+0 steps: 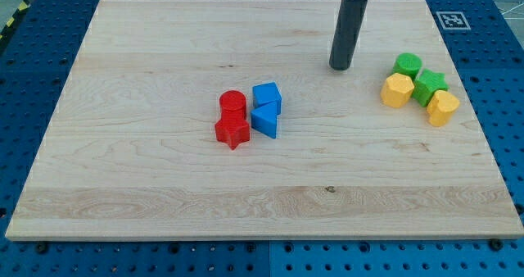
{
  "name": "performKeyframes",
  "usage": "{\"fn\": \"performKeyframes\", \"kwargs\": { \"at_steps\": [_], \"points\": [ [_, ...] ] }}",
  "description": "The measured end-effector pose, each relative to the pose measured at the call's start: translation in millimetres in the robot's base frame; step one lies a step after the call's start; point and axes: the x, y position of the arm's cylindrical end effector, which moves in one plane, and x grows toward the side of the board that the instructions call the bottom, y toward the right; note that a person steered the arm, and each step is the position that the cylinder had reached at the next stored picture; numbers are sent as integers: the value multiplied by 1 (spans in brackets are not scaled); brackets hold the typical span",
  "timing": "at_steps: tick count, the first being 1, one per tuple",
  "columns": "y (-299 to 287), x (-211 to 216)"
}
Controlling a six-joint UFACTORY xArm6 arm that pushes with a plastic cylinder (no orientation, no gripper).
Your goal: Move green circle a bit left
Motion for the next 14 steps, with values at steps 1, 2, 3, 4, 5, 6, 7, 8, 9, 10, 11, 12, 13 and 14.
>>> {"fn": "performKeyframes", "kwargs": {
  "at_steps": [1, 2, 3, 4, 5, 6, 7, 8, 9, 10, 11, 12, 13, 14],
  "points": [
    [0, 0],
    [0, -3],
    [0, -3],
    [0, -3],
    [0, -7],
    [-2, -7],
    [-2, 3],
    [24, -7],
    [111, -17],
    [114, -25],
    [149, 4],
    [156, 9],
    [185, 2],
    [176, 6]
  ]
}}
